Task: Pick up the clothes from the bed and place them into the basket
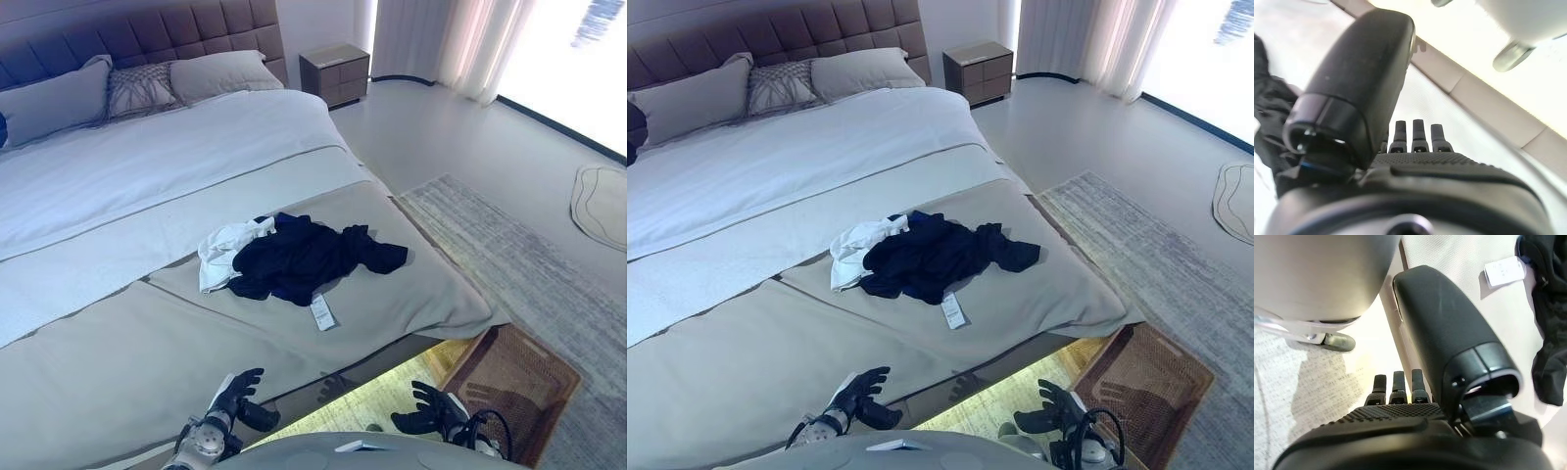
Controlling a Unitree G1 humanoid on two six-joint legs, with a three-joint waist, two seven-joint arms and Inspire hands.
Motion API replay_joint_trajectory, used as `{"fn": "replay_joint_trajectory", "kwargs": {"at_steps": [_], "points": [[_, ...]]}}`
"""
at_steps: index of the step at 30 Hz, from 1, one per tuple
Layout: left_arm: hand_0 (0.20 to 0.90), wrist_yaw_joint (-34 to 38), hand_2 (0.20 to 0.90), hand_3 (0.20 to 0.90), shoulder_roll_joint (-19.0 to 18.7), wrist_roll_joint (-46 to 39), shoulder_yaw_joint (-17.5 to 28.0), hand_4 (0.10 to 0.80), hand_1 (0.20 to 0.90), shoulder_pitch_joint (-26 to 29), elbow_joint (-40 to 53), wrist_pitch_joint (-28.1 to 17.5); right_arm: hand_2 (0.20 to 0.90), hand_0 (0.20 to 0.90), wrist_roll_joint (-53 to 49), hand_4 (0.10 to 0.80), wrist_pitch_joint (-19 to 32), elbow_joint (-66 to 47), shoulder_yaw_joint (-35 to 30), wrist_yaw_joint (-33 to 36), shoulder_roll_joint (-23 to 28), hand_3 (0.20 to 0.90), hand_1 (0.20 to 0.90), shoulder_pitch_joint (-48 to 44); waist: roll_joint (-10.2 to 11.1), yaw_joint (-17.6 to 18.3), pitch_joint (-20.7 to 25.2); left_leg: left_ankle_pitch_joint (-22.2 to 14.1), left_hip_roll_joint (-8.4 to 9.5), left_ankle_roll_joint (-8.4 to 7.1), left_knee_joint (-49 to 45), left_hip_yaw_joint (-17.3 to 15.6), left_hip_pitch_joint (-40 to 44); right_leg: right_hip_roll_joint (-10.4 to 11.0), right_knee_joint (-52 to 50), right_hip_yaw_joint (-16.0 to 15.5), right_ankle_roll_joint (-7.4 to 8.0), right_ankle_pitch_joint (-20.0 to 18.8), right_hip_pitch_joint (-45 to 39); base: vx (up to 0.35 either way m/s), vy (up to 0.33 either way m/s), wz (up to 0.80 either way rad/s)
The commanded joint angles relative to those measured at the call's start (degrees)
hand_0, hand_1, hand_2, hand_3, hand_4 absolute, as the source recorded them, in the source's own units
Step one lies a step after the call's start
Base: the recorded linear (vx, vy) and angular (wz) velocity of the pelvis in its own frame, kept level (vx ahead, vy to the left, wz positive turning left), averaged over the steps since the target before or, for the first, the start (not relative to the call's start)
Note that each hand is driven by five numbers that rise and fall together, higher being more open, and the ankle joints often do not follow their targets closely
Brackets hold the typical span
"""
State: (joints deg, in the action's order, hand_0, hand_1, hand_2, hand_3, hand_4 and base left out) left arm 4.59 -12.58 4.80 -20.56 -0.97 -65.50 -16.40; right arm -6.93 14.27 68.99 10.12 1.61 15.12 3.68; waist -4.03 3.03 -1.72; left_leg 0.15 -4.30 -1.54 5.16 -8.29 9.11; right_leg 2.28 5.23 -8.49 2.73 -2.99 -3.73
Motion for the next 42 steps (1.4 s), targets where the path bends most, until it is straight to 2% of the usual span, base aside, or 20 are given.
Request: {"fn": "replay_joint_trajectory", "kwargs": {"at_steps": [1, 5, 9, 11, 14, 16, 20, 22, 25, 27, 29, 32, 36, 38, 40, 41, 42], "points": [[0.9, 1.06, 0.9, 0.9, -2.89, 0.83, -0.23, 0.8, 0.9, 4.64, 2.07, -3.57, 0.9, 0.9, 1.9, 0.8, 3.98, -1.03, 1.55, 3.04, 0.21, 0.9, 0.9, -4.91, 2.27, 0.32, -1.19, -4.32, 5.0, 1.63, -0.45, 4.18, -1.54, -0.25, -3.1, 2.52, 1.84, 5.75, -1.95, 0.0, 0.0, 0.0], [0.9, -3.75, 0.9, 0.9, -2.96, 0.53, -0.35, 0.8, 0.9, 5.02, 2.81, -6.34, 0.9, 0.9, 4.69, 0.8, 1.72, -0.55, 1.73, 5.53, 0.1, 0.9, 0.9, -5.22, 2.2, 0.25, -0.84, -4.41, 5.01, 1.61, -0.46, 3.91, -1.38, -0.17, -3.14, 2.46, 1.88, 5.84, -2.08, 0.0, 0.0, 0.0], [0.9, -7.33, 0.9, 0.9, -2.91, -2.5, -1.77, 0.8, 0.9, 5.43, 3.67, -6.93, 0.9, 0.9, 6.74, 0.8, 2.83, -1.14, 2.67, 8.77, 0.3, 0.9, 0.9, -5.94, 2.06, 0.2, -0.69, -4.38, 5.12, 1.66, -0.48, 4.03, -1.34, -0.2, -3.27, 2.43, 1.82, 5.85, -2.09, 0.0, 0.0, 0.0], [0.9, -10.24, 0.9, 0.9, -2.94, -2.96, -2.0, 0.8, 0.9, 5.66, 4.9, -8.82, 0.9, 0.9, 3.77, 0.8, 2.8, -2.07, 2.97, 8.22, 0.36, 0.9, 0.9, -6.32, 2.11, 0.18, -0.71, -4.42, 5.16, 1.69, -0.49, 4.04, -1.15, -0.19, -3.21, 2.5, 1.76, 5.79, -2.3, 0.0, 0.0, 0.0], [0.9, -11.23, 0.9, 0.9, -4.26, -7.85, -2.19, 0.8, 0.9, 6.19, 11.66, -11.23, 0.9, 0.9, -0.25, 0.8, 1.77, -4.2, 3.02, 5.26, 0.62, 0.9, 0.9, -7.1, 2.04, -0.01, -0.97, -4.42, 5.23, 1.72, -0.48, 4.04, -0.98, -0.2, -3.3, 2.79, 1.67, 5.72, -2.31, -0.012, 0.006, 0.0], [0.9, -13.93, 0.9, 0.9, -6.22, -13.48, -1.69, 0.8, 0.9, 6.47, 19.31, -9.49, 0.9, 0.9, -11.54, 0.8, 1.22, -6.83, 1.85, 0.68, 0.92, 0.9, 0.9, -7.37, 1.93, -0.56, -1.35, -4.29, 5.26, 1.82, -0.65, 4.28, -1.1, -0.17, -3.46, 2.69, 1.47, 5.68, -2.29, -0.042, 0.019, 0.01], [0.9, -17.42, 0.9, 0.9, -7.62, -18.26, -1.06, 0.8, 0.9, 6.16, 25.44, -9.49, 0.9, 0.9, -23.17, 0.8, 0.58, -10.57, -0.84, -4.67, 0.4, 0.9, 0.9, -8.03, 1.76, -1.07, -1.76, -4.02, 5.29, 1.97, -0.57, 4.67, -1.13, -0.33, -3.71, 2.58, 1.22, 5.63, -2.25, -0.034, 0.008, 0.01], [0.9, -21.44, 0.9, 0.9, -8.14, -25.96, -0.41, 0.8, 0.9, 6.05, 30.77, -7.82, 0.9, 0.9, -31.14, 0.8, -0.66, -14.54, -2.28, -10.57, -0.93, 0.9, 0.9, -8.51, 1.7, -1.56, -1.89, -3.87, 5.36, 2.05, -0.27, 5.06, -0.93, -0.43, -3.63, 2.19, 0.98, 5.66, -2.49, -0.032, 0.006, 0.0], [0.9, -21.11, 0.9, 0.9, -7.77, -28.82, -0.07, 0.8, 0.9, 6.03, 33.65, -5.34, 0.9, 0.9, -37.45, 0.8, -2.94, -17.23, -2.52, -17.13, -2.16, 0.9, 0.9, -8.74, 1.88, -1.93, -1.79, -3.83, 5.41, 2.15, -0.16, 5.26, -0.76, -0.43, -3.45, 1.86, 0.89, 5.59, -2.81, 0.002, -0.007, 0.01], [0.9, -19.41, 0.9, 0.9, -7.12, -30.82, -0.66, 0.8, 0.9, 5.49, 35.1, -4.83, 0.9, 0.9, -42.21, 0.8, -1.67, -20.15, -1.66, -18.52, -3.2, 0.9, 0.9, -8.52, 2.34, -2.3, -1.47, -3.77, 5.51, 2.09, -0.16, 5.65, -0.65, -0.43, -3.12, 1.42, 0.91, 5.53, -3.2, 0.014, -0.034, 0.08], [0.9, -18.32, 0.9, 0.9, -6.16, -34.09, -0.81, 0.8, 0.9, 4.53, 38.17, -4.06, 0.9, 0.9, -44.88, 0.8, 0.53, -24.79, -0.99, -15.67, -4.09, 0.9, 0.9, -8.17, 2.81, -2.59, -1.36, -3.77, 5.52, 2.2, -0.16, 5.63, -0.59, -0.38, -2.95, 1.08, 0.82, 5.58, -3.48, 0.015, -0.036, 0.18], [0.9, -18.15, 0.9, 0.9, -4.06, -41.05, -1.3, 0.8, 0.9, 3.5, 40.09, -3.04, 0.9, 0.9, -47.51, 0.8, -0.51, -27.34, -0.87, -14.01, -5.08, 0.9, 0.9, -8.01, 3.29, -2.9, -1.46, -3.79, 5.63, 2.4, -0.16, 5.6, -0.63, -0.31, -2.89, 0.87, 0.72, 5.5, -3.55, 0.004, -0.018, 0.06], [0.9, -19.15, 0.9, 0.9, -0.14, -50.67, -2.71, 0.8, 0.9, 3.49, 38.6, 0.24, 0.9, 0.9, -44.51, 0.8, 0.35, -27.42, -0.33, -8.57, -5.45, 0.9, 0.9, -9.42, 4.07, -3.34, -1.84, -3.95, 5.69, 2.62, -0.16, 5.56, -0.65, -0.14, -2.8, 0.49, 0.78, 5.19, -3.61, 0.001, -0.041, 0.05], [0.9, -19.9, 0.9, 0.9, 0.27, -47.7, -3.4, 0.8, 0.9, 3.29, 38.69, 0.77, 0.9, 0.9, -42.47, 0.8, -1.01, -28.21, 0.22, -7.66, -5.06, 0.9, 0.9, -10.54, 4.59, -3.83, -2.1, -4.1, 5.64, 2.65, -0.16, 5.59, -0.62, -0.06, -2.61, 0.21, 0.77, 5.12, -3.81, 0.026, -0.055, 0.02], [0.9, -12.73, 0.9, 0.9, -2.05, -36.63, -4.3, 0.8, 0.9, 3.61, 39.99, -4.68, 0.9, 0.9, -33.96, 0.8, 0.84, -28.85, 1.21, -1.27, -3.18, 0.9, 0.9, -12.03, 4.83, -4.48, -2.34, -4.02, 5.61, 2.52, -0.16, 5.87, -0.72, 0.0, -2.26, -0.12, 0.75, 4.93, -3.99, 0.042, -0.038, 0.03], [0.9, -11.24, 0.9, 0.9, -2.6, -35.08, -4.42, 0.8, 0.9, 3.78, 40.23, -4.98, 0.9, 0.9, -31.99, 0.8, 1.02, -28.94, 1.43, 0.18, -2.7, 0.9, 0.9, -12.43, 4.83, -4.61, -2.41, -3.99, 5.61, 2.5, -0.16, 5.97, -0.74, 0.02, -2.18, -0.19, 0.75, 4.87, -4.04, 0.056, -0.022, 0.06], [0.9, -6.73, 0.9, 0.9, -4.7, -29.64, -4.34, 0.8, 0.9, 4.43, 40.58, -5.38, 0.9, 0.9, -23.33, 0.8, 0.93, -28.94, 2.35, 5.83, -0.63, 0.9, 0.9, -13.88, 4.82, -5.12, -2.55, -3.9, 5.64, 2.38, -0.16, 6.19, -0.84, 0.06, -1.87, -0.56, 0.78, 4.72, -4.16, 0.061, -0.01, 0.1]]}}
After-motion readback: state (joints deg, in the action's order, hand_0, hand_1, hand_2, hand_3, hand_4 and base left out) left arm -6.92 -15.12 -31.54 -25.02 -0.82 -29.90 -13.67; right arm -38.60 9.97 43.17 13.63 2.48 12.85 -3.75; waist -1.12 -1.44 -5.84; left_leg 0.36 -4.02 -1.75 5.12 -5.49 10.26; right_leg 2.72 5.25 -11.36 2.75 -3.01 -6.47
